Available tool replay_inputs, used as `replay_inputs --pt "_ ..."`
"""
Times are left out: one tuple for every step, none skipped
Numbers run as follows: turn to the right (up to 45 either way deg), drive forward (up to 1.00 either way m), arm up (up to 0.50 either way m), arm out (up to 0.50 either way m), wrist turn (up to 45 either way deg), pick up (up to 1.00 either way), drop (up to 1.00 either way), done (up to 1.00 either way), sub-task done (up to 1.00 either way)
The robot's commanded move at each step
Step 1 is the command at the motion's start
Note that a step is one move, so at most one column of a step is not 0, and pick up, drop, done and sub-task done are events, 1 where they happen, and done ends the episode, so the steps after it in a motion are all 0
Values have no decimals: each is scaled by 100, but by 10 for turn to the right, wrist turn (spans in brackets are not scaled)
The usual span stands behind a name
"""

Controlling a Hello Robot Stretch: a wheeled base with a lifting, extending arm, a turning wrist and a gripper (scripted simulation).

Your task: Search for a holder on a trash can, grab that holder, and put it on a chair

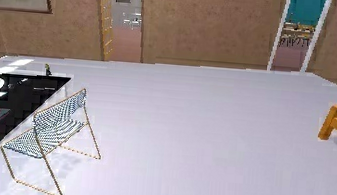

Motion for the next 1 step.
replay_inputs --pt "0 30 0 0 0 0 0 0 0"
